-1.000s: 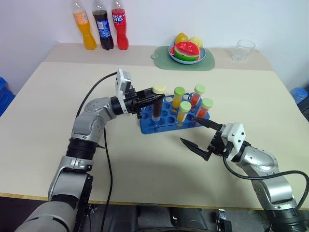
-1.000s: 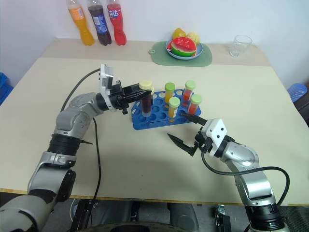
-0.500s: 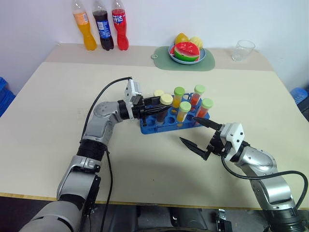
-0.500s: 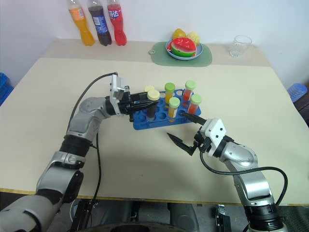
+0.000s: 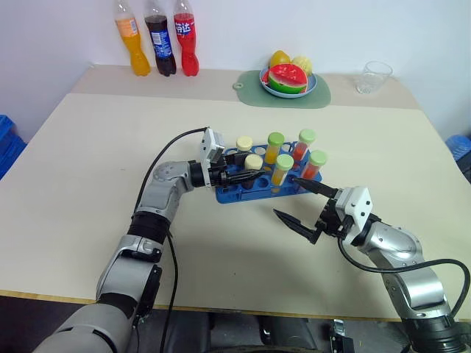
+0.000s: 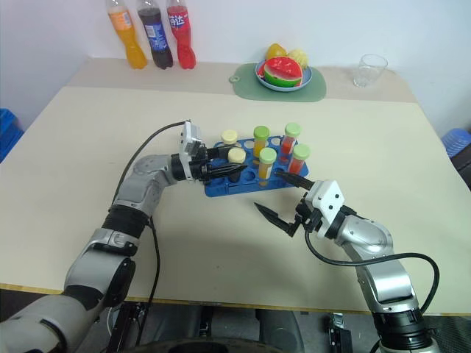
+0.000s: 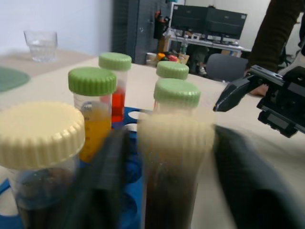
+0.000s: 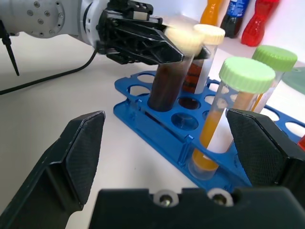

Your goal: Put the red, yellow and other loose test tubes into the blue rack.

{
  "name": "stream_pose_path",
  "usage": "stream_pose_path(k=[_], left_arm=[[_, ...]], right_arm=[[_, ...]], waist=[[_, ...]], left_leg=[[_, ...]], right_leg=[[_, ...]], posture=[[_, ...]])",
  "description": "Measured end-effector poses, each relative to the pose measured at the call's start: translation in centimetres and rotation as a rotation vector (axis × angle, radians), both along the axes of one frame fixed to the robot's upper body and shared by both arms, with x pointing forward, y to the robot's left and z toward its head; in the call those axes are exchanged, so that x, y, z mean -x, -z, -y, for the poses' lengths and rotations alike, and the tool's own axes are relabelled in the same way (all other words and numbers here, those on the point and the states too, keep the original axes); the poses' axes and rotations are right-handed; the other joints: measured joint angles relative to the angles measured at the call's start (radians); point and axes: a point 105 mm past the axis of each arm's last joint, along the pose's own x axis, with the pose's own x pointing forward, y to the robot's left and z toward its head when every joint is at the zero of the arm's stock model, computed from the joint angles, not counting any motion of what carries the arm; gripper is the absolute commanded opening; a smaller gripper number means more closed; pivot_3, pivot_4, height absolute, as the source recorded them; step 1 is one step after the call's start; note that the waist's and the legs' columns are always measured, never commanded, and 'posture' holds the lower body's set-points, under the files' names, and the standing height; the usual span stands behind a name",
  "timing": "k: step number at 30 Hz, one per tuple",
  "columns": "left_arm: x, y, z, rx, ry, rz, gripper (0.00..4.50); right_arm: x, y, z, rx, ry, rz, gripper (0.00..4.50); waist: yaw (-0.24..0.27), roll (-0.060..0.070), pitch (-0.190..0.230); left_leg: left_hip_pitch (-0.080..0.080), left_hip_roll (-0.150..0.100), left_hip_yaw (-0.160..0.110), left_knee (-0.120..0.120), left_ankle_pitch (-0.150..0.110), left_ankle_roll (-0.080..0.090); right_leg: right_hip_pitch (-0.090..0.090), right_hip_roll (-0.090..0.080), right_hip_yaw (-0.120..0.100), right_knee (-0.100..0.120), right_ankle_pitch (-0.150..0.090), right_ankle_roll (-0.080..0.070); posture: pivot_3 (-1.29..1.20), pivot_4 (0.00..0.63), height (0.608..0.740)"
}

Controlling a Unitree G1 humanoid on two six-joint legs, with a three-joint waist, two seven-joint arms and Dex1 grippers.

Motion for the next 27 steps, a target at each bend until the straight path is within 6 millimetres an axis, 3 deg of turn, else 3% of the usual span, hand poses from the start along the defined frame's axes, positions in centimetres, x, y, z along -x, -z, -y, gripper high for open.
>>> stream_pose_path(k=[8, 11, 13, 14, 20, 27], left_arm=[[0.3, -0.7, -2.7, 0.022, -0.152, 0.098, 4.28], [0.8, -0.4, -5.3, 0.027, -0.252, 0.139, 4.28], [1.2, 1.3, -8.2, -0.04, -0.323, 0.131, 4.28], [1.7, 2.4, -9.9, -0.079, -0.363, 0.115, 4.28], [4.6, 3.7, -13.8, -0.131, -0.43, 0.066, 4.28], [7.6, 3.2, -15.6, -0.131, -0.478, 0.009, 4.28]], right_arm=[[0.7, 0.9, 2.4, 0.03, 0.071, -0.041, 4.5], [1.2, 1.4, 3.9, 0.029, 0.124, -0.068, 4.5], [1.5, 1.8, 5.2, 0.015, 0.178, -0.09, 4.5], [1.8, 2.3, 6.3, 0.015, 0.217, -0.111, 4.5], [2.4, 2.8, 9.6, 0.023, 0.324, -0.12, 4.5], [2.0, 1.9, 11.4, 0.028, 0.378, -0.094, 4.5]], waist=[[-0.006, 0.0, 0.0], [-0.008, 0.001, 0.0], [-0.016, 0.001, 0.0], [-0.019, 0.001, 0.0], [-0.023, 0.001, 0.0], [-0.022, 0.001, -0.001]], left_leg=[[0.001, 0.001, 0.0, 0.0, 0.0, 0.0], [0.001, 0.001, 0.0, -0.001, 0.0, 0.0], [0.002, 0.002, 0.0, -0.001, 0.0, 0.0], [0.002, 0.002, 0.0, -0.001, 0.0, 0.0], [0.002, 0.003, 0.002, -0.001, 0.0, 0.0], [0.002, 0.004, 0.002, -0.001, 0.0, 0.0]], right_leg=[[0.0, 0.0, 0.0, 0.001, 0.0, 0.0], [0.0, 0.0, 0.0, 0.001, 0.0, 0.0], [0.0, 0.001, 0.0, 0.001, 0.0, 0.0], [0.0, 0.001, 0.0, 0.001, 0.0, 0.0], [0.0, 0.0, 0.0, 0.001, 0.0, 0.0], [0.0, 0.0, 0.0, 0.001, -0.002, -0.003]], posture=[[0.0, 0.15, 0.74], [0.0, 0.15, 0.74], [0.0, 0.15, 0.74], [0.0, 0.15, 0.74], [0.0, 0.15, 0.74], [0.0, 0.15, 0.74]])
